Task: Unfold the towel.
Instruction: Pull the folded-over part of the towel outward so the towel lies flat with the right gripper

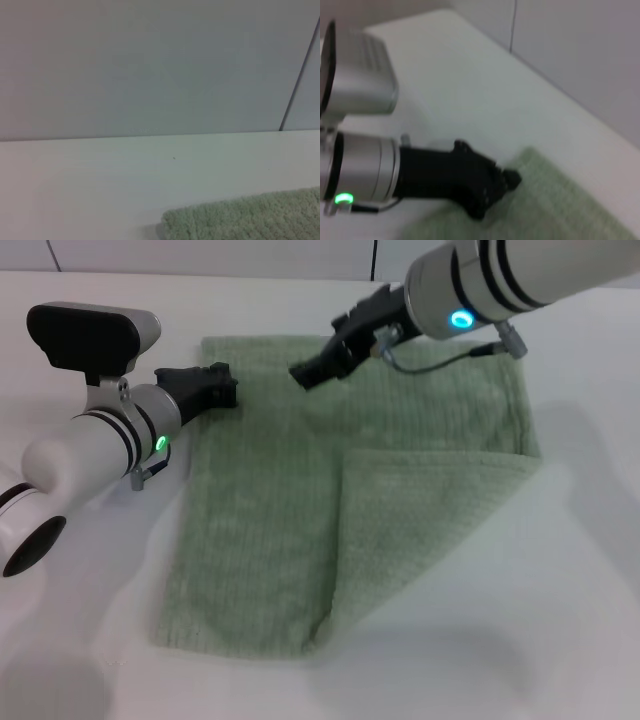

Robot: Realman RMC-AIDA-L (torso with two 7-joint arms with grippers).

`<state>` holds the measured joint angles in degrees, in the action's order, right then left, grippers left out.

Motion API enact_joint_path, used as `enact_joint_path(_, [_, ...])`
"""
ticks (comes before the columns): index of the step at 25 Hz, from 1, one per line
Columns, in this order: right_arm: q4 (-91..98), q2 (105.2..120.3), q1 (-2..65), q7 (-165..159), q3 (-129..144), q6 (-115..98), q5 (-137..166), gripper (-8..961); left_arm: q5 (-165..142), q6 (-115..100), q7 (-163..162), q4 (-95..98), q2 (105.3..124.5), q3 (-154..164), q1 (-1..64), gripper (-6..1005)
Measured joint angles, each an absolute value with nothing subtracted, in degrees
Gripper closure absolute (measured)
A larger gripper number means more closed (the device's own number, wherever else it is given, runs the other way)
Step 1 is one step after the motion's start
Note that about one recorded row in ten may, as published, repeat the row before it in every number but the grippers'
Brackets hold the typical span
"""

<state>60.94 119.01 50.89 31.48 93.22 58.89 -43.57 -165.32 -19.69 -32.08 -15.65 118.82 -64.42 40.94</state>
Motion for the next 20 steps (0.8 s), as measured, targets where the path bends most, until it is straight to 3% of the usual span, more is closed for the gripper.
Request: enact_joint_path(20, [44.7, 119.37, 57.3, 38.7, 93.6, 63.2, -46.8, 139, -165.3, -19.8, -31.9, -16.3, 118.83, -64.3, 40.9, 1000])
